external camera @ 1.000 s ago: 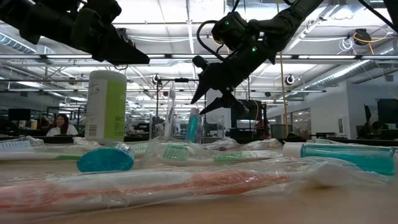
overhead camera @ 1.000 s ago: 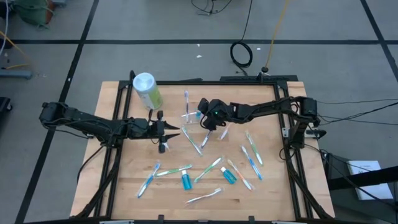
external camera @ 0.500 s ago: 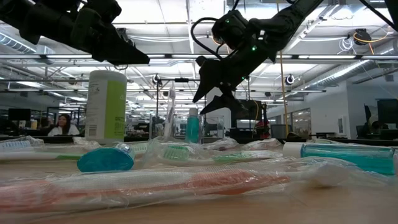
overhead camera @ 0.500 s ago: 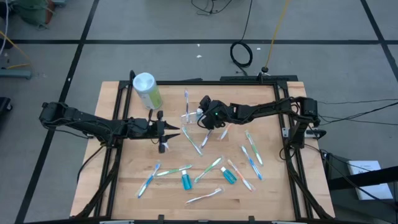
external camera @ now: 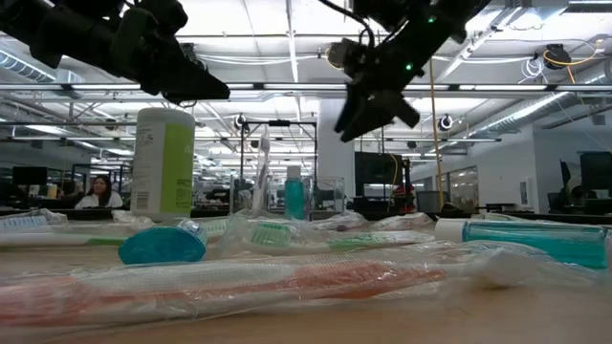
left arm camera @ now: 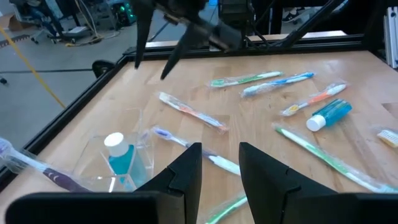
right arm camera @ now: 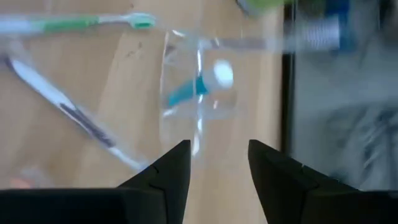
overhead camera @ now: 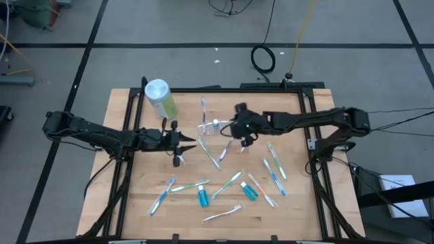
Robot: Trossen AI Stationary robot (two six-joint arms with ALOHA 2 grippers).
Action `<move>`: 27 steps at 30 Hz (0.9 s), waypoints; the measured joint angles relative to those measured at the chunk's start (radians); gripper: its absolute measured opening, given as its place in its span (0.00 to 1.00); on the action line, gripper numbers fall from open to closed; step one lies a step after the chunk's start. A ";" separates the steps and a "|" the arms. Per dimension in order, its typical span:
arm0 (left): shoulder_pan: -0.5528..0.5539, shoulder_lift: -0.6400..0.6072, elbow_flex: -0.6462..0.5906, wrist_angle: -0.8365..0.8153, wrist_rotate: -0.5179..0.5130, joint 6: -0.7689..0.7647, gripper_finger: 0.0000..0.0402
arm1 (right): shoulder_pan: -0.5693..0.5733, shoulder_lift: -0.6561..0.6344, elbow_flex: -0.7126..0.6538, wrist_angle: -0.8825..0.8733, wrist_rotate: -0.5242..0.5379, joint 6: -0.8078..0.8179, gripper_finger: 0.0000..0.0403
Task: Pick & Place toothbrushing station
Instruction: Put the orange toothbrush into the transparent organizer
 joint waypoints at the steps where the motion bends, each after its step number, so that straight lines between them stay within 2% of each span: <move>1: 0.000 0.000 0.000 0.000 0.000 -0.001 0.28 | -0.008 -0.017 0.000 -0.051 0.000 0.103 0.38; 3: 0.000 0.000 0.000 0.000 0.000 -0.002 0.28 | -0.025 -0.053 -0.018 -0.133 0.000 0.306 0.38; 7: 0.000 0.000 0.000 0.001 0.000 -0.002 0.28 | -0.058 -0.107 -0.099 -0.183 0.000 0.640 0.38; 14: 0.000 0.000 0.000 0.003 0.000 0.004 0.28 | -0.121 -0.137 -0.310 -0.064 -0.001 0.992 0.37; 20: 0.000 0.000 0.000 0.003 0.000 0.046 0.28 | -0.177 -0.138 -0.444 0.059 0.000 1.139 0.37; 27: 0.010 0.000 0.000 0.003 -0.003 0.082 0.28 | -0.226 -0.138 -0.513 0.245 -0.001 1.207 0.37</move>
